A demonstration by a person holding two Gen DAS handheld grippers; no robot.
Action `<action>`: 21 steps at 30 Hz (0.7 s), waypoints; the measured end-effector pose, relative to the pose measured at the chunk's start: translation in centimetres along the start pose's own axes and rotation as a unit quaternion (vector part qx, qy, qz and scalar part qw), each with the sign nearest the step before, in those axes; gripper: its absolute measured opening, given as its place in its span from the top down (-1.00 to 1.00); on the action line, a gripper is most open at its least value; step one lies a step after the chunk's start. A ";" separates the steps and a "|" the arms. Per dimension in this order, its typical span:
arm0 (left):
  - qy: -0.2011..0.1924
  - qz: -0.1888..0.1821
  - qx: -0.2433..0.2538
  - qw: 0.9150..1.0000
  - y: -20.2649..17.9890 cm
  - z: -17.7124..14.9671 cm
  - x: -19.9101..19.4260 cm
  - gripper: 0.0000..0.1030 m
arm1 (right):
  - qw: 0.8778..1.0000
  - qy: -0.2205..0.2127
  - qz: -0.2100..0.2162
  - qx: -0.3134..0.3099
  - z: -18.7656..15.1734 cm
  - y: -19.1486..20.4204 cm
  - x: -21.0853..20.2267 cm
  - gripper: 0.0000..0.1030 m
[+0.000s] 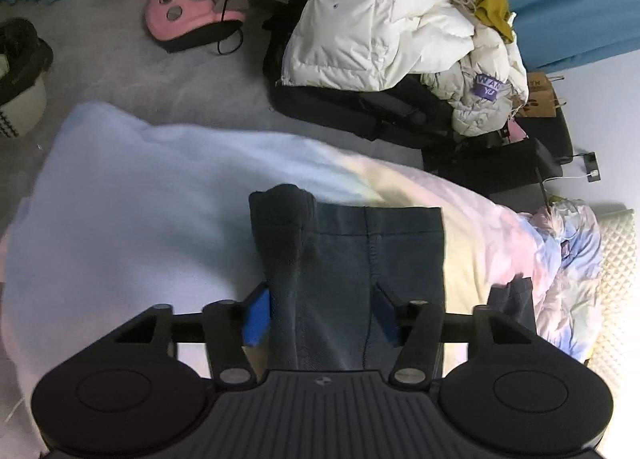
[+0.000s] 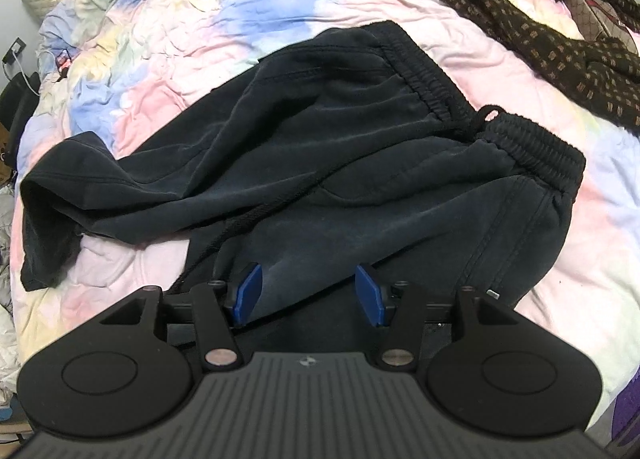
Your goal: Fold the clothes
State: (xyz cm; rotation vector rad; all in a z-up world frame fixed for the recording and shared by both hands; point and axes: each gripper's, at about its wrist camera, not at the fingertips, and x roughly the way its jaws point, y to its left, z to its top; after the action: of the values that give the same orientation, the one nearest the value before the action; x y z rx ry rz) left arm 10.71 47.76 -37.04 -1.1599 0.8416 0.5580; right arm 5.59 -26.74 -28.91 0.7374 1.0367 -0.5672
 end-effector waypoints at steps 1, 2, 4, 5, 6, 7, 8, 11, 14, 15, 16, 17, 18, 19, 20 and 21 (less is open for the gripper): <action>0.000 0.001 0.004 1.000 -0.6 -0.1 -0.5 -0.47 | 1.000 0.002 -0.001 0.001 0.0 0.0 0.4 -0.05; 0.001 -0.001 0.010 1.000 -1.4 -0.2 -0.8 -0.52 | 1.000 0.005 -0.003 0.002 0.0 0.0 0.8 -0.05; 0.009 -0.010 0.026 1.000 -3.5 -0.6 -0.7 -0.56 | 1.000 0.011 -0.006 0.004 -0.1 0.1 1.8 -0.05; 0.018 -0.015 0.033 0.999 -4.6 -0.9 -0.3 -0.56 | 1.000 0.015 -0.007 0.005 -0.1 0.2 2.2 -0.05; 0.027 -0.022 0.039 0.999 -6.0 -1.2 0.3 -0.56 | 1.000 0.019 -0.009 0.004 -0.1 0.4 2.6 -0.05; 0.037 -0.030 0.045 0.998 -7.5 -1.5 1.1 -0.56 | 1.000 0.022 -0.014 0.002 0.0 0.6 2.9 -0.05; 0.050 -0.040 0.052 0.997 -9.0 -2.0 2.1 -0.56 | 1.000 0.024 -0.017 0.000 0.1 0.8 3.1 -0.05; 0.099 -0.064 0.069 0.991 -14.1 -3.7 5.9 -0.56 | 0.999 0.024 -0.023 -0.015 0.7 1.8 3.1 -0.06; 0.163 -0.098 0.075 0.979 -19.6 -6.2 10.3 -0.56 | 0.999 0.020 -0.033 -0.035 1.4 2.5 2.7 -0.08; 0.180 -0.104 0.078 0.975 -21.3 -7.1 11.6 -0.56 | 0.998 0.020 -0.037 -0.038 1.6 2.6 2.6 -0.08; 0.191 -0.106 0.080 0.973 -22.7 -8.0 12.8 -0.56 | 0.998 0.020 -0.041 -0.037 1.9 2.6 2.6 -0.08; 0.202 -0.111 0.080 0.970 -24.2 -8.8 14.0 -0.56 | 0.998 0.019 -0.042 -0.034 2.1 2.5 2.5 -0.08; 0.214 -0.118 0.078 0.967 -25.5 -9.7 15.2 -0.56 | 0.998 0.016 -0.042 -0.032 2.3 2.5 2.3 -0.08; 0.227 -0.122 0.073 0.964 -26.6 -10.6 16.4 -0.56 | 0.999 0.014 -0.041 -0.031 2.4 2.4 2.1 -0.09; 0.238 -0.121 0.067 0.961 -27.6 -11.5 17.6 -0.56 | 0.999 0.013 -0.039 -0.030 2.6 2.3 2.1 -0.09; 0.245 -0.118 0.060 0.961 -28.2 -12.4 18.6 -0.56 | 0.999 0.012 -0.036 -0.029 2.7 2.1 2.0 -0.09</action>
State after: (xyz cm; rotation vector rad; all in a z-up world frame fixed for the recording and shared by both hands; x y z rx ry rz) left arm 39.55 26.27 -38.25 -1.2836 1.1207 0.0149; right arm 9.45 -27.62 -29.33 0.6585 1.1013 -0.5888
